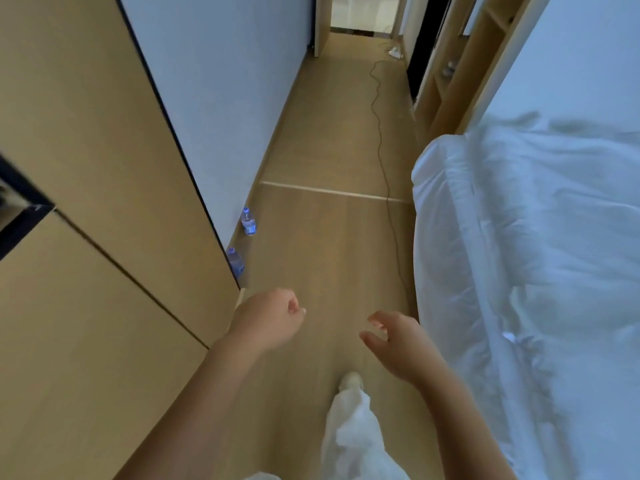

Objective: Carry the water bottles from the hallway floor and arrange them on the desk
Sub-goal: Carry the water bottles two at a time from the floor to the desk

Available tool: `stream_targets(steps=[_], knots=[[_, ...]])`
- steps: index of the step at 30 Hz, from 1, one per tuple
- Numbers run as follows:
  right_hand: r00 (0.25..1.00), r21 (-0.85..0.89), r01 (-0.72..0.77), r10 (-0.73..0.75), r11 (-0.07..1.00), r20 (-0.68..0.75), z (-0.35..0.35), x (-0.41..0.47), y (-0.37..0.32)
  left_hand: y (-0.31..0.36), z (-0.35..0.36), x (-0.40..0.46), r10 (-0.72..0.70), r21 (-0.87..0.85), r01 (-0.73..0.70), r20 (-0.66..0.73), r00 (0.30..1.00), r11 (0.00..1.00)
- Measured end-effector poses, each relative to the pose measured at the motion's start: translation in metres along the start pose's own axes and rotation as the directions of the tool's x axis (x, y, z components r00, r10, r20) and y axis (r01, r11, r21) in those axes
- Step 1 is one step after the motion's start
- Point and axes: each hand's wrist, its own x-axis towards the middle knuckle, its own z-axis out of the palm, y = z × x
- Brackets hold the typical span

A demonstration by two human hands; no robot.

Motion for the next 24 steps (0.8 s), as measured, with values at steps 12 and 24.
stream_targets(steps=[12, 24], knots=[[0.973, -0.091, 0.119, -0.097, 0.989, 0.210, -0.104, 0.275, 0.023, 0.042, -0.040, 0.239, -0.276, -0.123, 0.274, 0.000, 0.961, 0.954], [0.893, -0.163, 0.325, -0.245, 0.932, 0.377, -0.114, 0.507, -0.062, -0.031, -0.090, 0.413, -0.528, -0.315, 0.495, -0.024, 0.849, 0.810]])
